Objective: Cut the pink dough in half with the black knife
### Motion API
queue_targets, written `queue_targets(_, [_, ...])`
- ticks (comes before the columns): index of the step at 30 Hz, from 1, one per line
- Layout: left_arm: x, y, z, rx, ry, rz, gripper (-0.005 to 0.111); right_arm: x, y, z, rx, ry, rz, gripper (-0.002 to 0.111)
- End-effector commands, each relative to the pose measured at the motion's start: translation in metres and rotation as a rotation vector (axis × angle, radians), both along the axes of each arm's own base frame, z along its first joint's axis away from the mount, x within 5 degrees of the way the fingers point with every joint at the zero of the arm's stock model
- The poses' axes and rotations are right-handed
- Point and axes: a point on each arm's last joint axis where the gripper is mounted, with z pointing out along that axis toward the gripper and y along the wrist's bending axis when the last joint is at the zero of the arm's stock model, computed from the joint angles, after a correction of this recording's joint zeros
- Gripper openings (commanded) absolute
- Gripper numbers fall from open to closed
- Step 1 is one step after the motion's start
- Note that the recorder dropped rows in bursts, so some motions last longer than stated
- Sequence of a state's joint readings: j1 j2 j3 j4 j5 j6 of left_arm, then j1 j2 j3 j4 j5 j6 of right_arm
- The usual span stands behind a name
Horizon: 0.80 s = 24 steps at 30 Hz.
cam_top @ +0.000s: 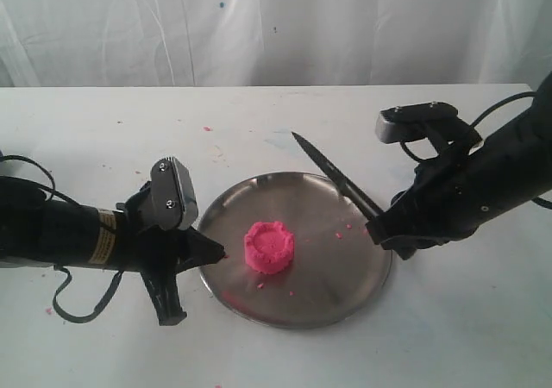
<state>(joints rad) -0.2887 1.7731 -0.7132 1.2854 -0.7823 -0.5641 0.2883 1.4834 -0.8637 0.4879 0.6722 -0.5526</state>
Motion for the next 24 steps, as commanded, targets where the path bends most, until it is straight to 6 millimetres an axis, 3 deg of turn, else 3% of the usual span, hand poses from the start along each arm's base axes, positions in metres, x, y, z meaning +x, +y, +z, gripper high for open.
queue_targets(1, [0.008, -0.004, -0.009, 0.021, 0.006, -0.034, 0.000, -0.005, 0.013, 0.004, -0.002, -0.018, 0.040, 0.000])
queue_targets(24, [0.038, -0.017, -0.026, 0.023, 0.030, -0.090, 0.000, -0.002, 0.015, 0.004, 0.010, -0.041, 0.027, 0.000])
